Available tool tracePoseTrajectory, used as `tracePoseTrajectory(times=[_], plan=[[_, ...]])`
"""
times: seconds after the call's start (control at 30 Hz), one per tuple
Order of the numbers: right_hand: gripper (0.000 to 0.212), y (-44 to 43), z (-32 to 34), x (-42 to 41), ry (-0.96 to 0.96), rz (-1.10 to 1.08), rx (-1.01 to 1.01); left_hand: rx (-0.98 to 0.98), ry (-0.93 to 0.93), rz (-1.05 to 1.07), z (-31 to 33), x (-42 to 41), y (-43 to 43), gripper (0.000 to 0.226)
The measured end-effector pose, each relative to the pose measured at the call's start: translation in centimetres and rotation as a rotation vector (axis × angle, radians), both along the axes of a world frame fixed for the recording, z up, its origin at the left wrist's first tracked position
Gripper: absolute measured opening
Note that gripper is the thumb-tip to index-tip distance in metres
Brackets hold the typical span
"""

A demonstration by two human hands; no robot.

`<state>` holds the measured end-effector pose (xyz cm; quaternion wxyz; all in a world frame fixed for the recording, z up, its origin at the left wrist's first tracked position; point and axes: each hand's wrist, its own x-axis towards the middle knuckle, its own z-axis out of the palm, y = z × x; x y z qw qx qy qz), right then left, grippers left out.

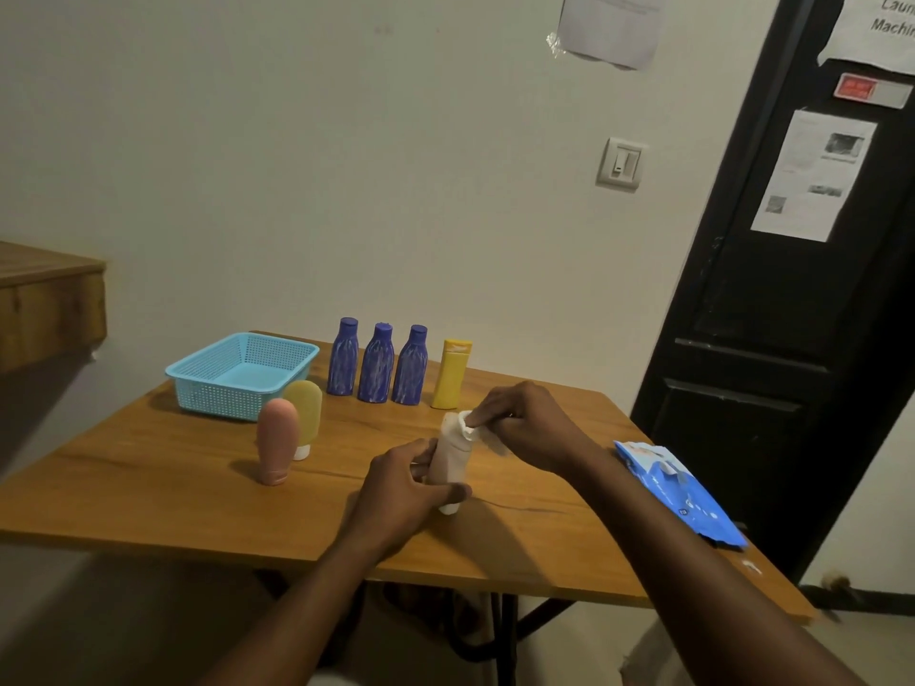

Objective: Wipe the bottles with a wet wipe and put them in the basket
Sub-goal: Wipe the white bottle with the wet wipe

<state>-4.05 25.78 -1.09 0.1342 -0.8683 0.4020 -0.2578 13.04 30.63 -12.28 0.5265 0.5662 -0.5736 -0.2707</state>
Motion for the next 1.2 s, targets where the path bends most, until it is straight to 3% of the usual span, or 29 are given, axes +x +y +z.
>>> tracePoseTrajectory(times=[0.4, 0.67, 0.8, 0.97, 1.07, 1.2], plan=[[0.040, -0.3, -1.6, 2.5, 0.129, 0.025, -0.130, 0.033, 0.047, -0.006, -0.1, 0.1, -0.1, 0.092], [0.041, 1.3, -5.0, 0.2, -0.074, -0.060, -0.229, 0.020, 0.063, -0.004, -0.1, 0.0, -0.1, 0.088], [0.039, 0.8, -5.6, 1.5, -0.321, -0.081, -0.099, 0.024, 0.061, -0.012, -0.1, 0.0, 0.0, 0.091], [0.051, 0.7, -6.4, 2.7, -0.574, -0.067, 0.245, -0.005, 0.038, -0.022, 0.0, 0.0, 0.2, 0.081], [0.047, 1.5, -8.0, 2.4, -0.587, -0.071, 0.310, -0.023, 0.015, -0.025, -0.1, 0.0, 0.3, 0.076], [0.039, 2.3, -10.4, 1.5, -0.583, -0.100, 0.243, -0.036, 0.023, -0.040, -0.1, 0.0, 0.3, 0.075]])
